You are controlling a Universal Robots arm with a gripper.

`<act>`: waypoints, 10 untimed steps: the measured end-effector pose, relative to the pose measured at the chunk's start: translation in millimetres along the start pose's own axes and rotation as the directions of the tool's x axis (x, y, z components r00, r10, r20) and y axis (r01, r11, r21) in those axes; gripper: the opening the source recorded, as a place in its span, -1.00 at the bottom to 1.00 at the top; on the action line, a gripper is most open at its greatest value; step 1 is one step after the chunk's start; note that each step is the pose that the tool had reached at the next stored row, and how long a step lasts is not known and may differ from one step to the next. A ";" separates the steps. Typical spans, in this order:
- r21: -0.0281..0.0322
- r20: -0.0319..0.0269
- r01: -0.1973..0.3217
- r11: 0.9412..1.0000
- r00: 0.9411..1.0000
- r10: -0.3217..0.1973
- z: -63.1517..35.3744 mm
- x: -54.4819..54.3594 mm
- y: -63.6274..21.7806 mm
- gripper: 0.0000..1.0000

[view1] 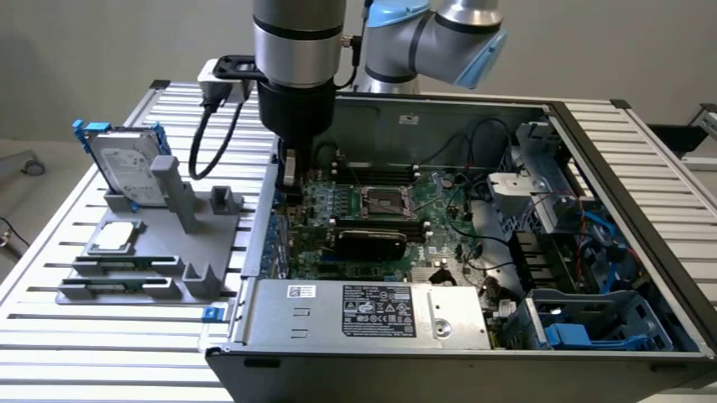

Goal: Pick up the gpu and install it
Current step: 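Press down on the gpu until it lock into place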

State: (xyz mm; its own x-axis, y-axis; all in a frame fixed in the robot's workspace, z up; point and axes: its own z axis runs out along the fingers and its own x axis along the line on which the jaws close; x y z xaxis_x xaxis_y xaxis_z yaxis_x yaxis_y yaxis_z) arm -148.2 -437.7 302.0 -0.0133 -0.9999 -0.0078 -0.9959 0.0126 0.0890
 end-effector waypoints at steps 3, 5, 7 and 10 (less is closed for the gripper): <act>0.000 0.000 0.000 1.000 1.000 0.000 -0.8 0.0 0.1 -0.79; 0.000 -0.001 0.000 1.000 1.000 0.000 -1.0 0.0 0.3 -0.79; 0.000 -0.003 0.000 1.000 1.000 0.000 -1.0 0.0 0.7 -0.79; 0.000 -0.008 0.000 1.000 1.000 0.000 -0.9 0.0 1.3 -0.79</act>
State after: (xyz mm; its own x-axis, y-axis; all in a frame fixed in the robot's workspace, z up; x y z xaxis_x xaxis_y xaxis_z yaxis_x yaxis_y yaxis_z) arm -149.4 -437.7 303.0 -0.0123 -0.9999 0.0001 -0.9959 0.0123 0.0893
